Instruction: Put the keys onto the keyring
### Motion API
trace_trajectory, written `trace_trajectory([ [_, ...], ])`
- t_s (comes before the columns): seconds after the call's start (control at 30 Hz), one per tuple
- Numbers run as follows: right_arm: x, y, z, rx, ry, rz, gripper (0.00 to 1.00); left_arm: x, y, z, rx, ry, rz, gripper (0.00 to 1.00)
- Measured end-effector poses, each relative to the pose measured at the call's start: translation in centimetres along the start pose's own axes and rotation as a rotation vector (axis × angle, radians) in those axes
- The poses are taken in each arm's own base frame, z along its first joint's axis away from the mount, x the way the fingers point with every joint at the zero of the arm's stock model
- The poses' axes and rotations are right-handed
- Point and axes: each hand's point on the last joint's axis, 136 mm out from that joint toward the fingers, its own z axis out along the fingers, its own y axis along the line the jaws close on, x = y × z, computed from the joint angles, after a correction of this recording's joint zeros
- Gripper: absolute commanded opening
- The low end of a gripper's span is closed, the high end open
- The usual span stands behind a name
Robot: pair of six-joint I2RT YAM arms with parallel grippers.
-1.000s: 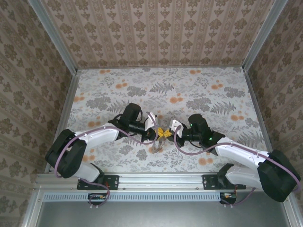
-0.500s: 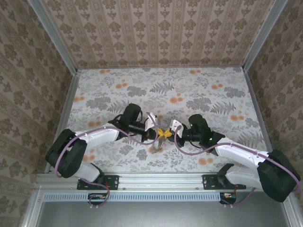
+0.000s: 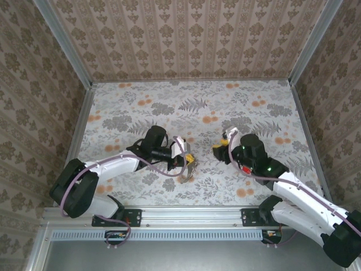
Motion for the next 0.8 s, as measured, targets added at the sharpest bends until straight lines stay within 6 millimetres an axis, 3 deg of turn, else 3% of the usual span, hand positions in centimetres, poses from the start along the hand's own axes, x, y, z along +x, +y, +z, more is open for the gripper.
trace_trajectory([
  [0.1, 1.7, -4.4, -0.3, 0.191, 0.099, 0.216, 0.43, 0.0, 0.0, 0.0, 0.000, -0.003, 0.001, 0.00],
  [0.2, 5.5, -8.0, -1.4, 0.367, 0.222, 0.411, 0.43, 0.1, -0.1, 0.1, -0.002, -0.009, -0.006, 0.00],
  [0.33, 9.8, -10.6, -2.7, 0.507, 0.342, 0.572, 0.38, 0.4, -0.1, 0.1, -0.002, -0.010, -0.017, 0.00],
  [0.57, 14.7, -10.8, -1.9, 0.547, 0.582, 0.630, 0.38, 0.3, -0.1, 0.1, -0.005, -0.013, -0.019, 0.00],
  [0.8, 15.5, -10.3, -0.3, 0.549, 0.724, 0.562, 0.38, 0.2, -0.2, 0.0, -0.006, -0.016, -0.020, 0.00],
])
